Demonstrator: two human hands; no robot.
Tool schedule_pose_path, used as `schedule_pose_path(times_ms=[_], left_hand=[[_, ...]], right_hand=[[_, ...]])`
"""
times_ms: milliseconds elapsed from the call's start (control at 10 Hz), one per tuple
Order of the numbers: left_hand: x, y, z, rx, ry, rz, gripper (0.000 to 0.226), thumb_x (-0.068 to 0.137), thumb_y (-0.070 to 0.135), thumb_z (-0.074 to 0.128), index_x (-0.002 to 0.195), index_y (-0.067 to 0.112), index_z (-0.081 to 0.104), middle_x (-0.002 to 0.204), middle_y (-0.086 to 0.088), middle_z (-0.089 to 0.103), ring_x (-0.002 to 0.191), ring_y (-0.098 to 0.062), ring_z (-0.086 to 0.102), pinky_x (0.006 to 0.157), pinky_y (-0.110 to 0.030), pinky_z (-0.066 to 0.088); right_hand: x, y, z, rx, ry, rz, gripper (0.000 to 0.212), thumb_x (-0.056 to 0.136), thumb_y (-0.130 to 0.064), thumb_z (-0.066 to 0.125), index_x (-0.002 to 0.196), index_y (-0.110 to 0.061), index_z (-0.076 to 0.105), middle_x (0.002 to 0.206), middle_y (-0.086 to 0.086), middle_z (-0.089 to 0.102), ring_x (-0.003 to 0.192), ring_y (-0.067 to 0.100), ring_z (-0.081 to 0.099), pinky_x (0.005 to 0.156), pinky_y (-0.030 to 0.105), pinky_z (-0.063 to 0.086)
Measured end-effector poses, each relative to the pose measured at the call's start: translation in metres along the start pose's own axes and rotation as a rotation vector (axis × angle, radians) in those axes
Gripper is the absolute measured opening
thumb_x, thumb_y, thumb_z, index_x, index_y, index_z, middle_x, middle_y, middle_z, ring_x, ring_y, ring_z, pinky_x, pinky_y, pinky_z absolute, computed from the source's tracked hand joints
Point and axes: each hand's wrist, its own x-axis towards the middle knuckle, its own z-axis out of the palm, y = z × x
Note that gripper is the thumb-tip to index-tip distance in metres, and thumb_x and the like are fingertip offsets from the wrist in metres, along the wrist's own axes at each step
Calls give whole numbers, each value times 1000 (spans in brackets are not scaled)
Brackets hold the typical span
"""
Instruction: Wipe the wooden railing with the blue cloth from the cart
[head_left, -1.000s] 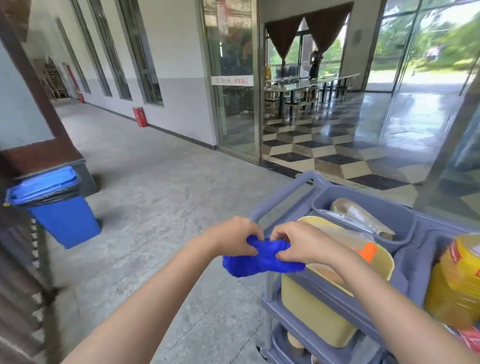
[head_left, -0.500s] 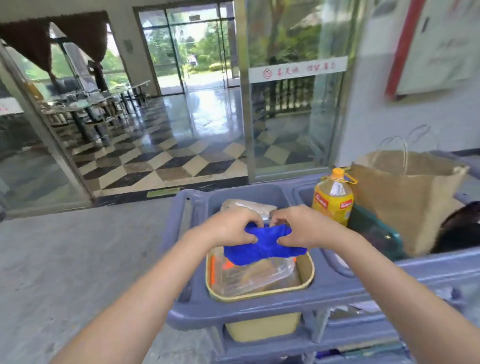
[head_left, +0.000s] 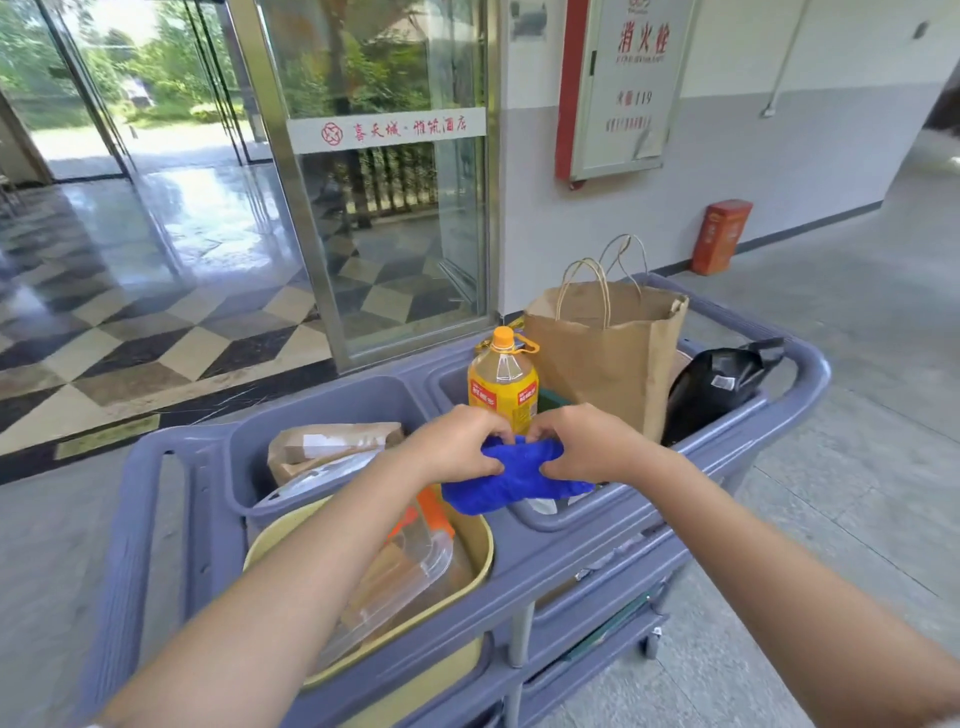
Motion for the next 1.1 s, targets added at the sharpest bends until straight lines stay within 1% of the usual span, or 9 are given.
schedule_pose_path(times_ms=[200, 300, 400, 600, 700, 800, 900, 1000, 1100], left_hand=[[13, -17, 37, -22, -78, -25, 18, 76, 17, 61, 93, 18, 65, 95, -3, 67, 85, -18, 59, 77, -42, 53], [20, -24, 48, -41, -133, -44, 19, 76, 19, 61, 95, 20, 65, 97, -2, 67, 86, -18, 60, 78, -44, 54], [26, -27, 58, -52, -182, -54, 21, 76, 18, 62, 97, 20, 65, 100, -2, 67, 88, -18, 60, 78, -42, 54], [25, -30, 80, -21, -283, -58, 23, 76, 18, 61, 98, 18, 64, 100, -4, 65, 86, -18, 54, 68, -30, 41], [23, -29, 82, -2, -304, -63, 25, 76, 20, 61, 101, 20, 63, 101, -5, 64, 86, -20, 54, 68, -30, 40], [21, -28, 82, 1, -314, -56, 29, 76, 20, 61, 105, 21, 62, 103, -5, 63, 82, -16, 49, 67, -29, 40], [20, -25, 80, -7, -341, -65, 31, 77, 20, 61, 108, 20, 61, 108, -5, 62, 85, -17, 50, 68, -30, 41], [19, -21, 67, 4, -397, -34, 36, 79, 21, 63, 115, 16, 59, 115, -7, 61, 101, -23, 55, 77, -31, 43], [25, -20, 41, 18, -387, -28, 39, 81, 26, 64, 118, 14, 57, 123, -5, 59, 111, -22, 54, 89, -32, 45]], right_hand=[[11, 18, 39, 71, -75, 52, 26, 73, -19, 62, 100, -17, 61, 91, 0, 64, 81, 16, 52, 70, 34, 47], [12, 25, 53, 89, -84, 97, 29, 73, -19, 62, 102, -17, 62, 97, 4, 67, 89, 22, 58, 72, 35, 49], [13, 30, 66, 87, -102, 144, 31, 73, -19, 62, 104, -20, 61, 103, 2, 67, 96, 23, 58, 78, 37, 52], [8, 32, 93, 85, -213, 194, 34, 74, -18, 61, 108, -19, 60, 109, 3, 66, 100, 25, 57, 83, 38, 51], [6, 30, 96, 67, -223, 197, 34, 73, -19, 61, 108, -20, 60, 107, 4, 66, 99, 25, 57, 82, 37, 51], [5, 26, 96, 22, -238, 194, 31, 73, -18, 60, 105, -18, 61, 102, 6, 66, 96, 27, 57, 74, 34, 47], [4, 22, 94, 33, -259, 211, 35, 75, -18, 61, 109, -17, 59, 107, 7, 65, 99, 27, 56, 77, 35, 48], [3, 17, 82, 56, -272, 196, 38, 75, -19, 63, 112, -14, 58, 111, 8, 64, 102, 28, 57, 85, 38, 51], [7, 15, 62, 50, -211, 194, 35, 75, -21, 65, 109, -12, 61, 108, 9, 66, 100, 26, 59, 79, 31, 48]])
